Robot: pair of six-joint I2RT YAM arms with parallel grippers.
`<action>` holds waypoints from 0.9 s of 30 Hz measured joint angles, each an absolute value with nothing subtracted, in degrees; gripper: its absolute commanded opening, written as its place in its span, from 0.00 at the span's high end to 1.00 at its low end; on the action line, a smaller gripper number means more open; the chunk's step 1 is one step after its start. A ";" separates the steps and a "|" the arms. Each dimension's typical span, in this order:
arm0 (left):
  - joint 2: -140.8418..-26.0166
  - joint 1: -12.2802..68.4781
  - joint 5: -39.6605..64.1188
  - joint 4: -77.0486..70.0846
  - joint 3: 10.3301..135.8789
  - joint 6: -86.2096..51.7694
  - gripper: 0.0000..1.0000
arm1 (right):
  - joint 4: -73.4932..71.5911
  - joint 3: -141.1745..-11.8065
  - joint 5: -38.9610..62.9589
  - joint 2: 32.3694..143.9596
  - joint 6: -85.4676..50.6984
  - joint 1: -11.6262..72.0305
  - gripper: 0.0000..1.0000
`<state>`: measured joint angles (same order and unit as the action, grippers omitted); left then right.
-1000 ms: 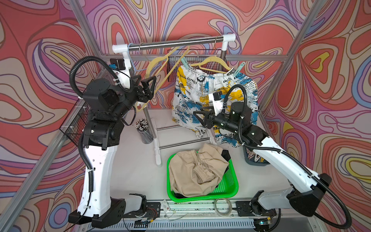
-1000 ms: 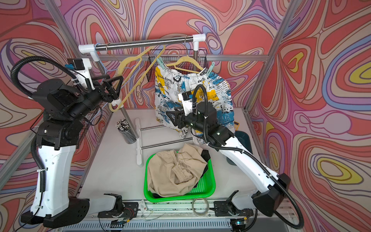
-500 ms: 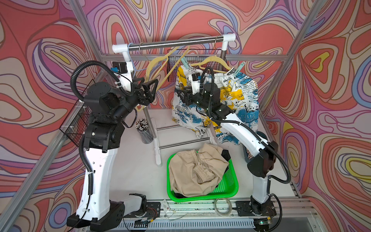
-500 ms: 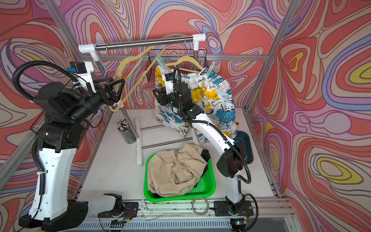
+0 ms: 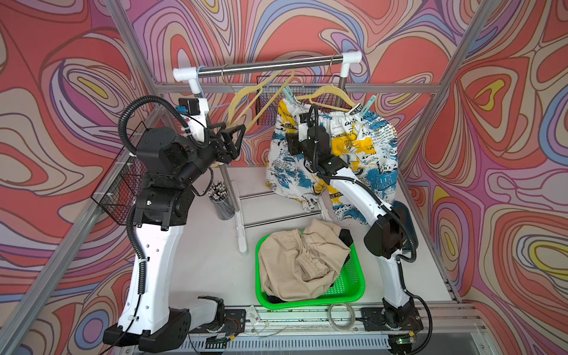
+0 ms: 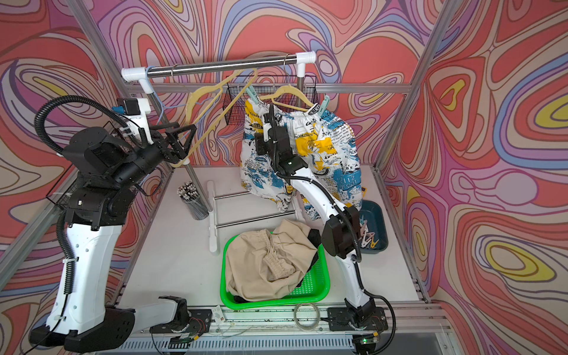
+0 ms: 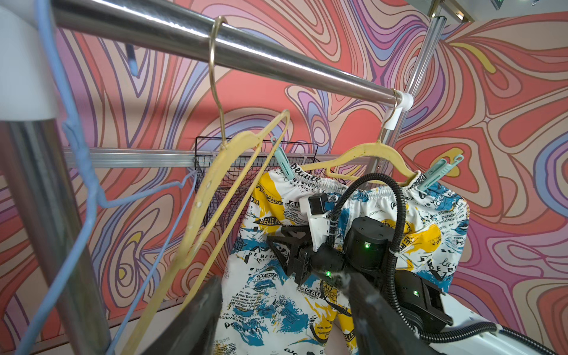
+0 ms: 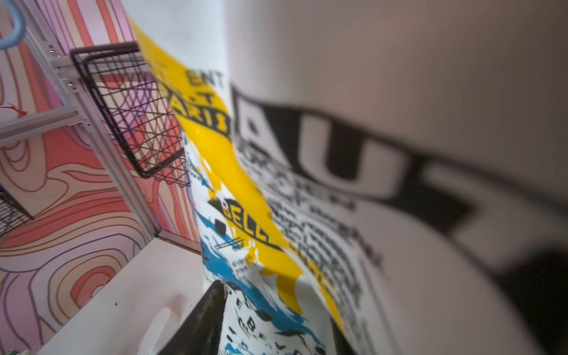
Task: Remove the clothespins securing shorts to the hanger
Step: Adjust the shorts on the hanger.
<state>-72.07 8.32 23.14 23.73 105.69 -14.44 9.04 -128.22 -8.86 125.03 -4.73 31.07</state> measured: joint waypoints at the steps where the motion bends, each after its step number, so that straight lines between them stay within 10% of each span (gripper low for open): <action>1: -72.07 8.32 23.16 23.73 105.69 -14.44 0.33 | 9.06 -127.90 -9.76 124.81 -4.29 31.05 0.44; 27: -80.75 8.95 24.82 20.29 107.48 -4.93 0.37 | 3.25 -113.32 19.46 107.94 -17.04 27.81 0.44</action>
<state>-80.75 8.95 24.82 20.29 107.48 -4.93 3.25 -113.32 19.46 107.94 -17.04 27.81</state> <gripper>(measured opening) 0.652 0.563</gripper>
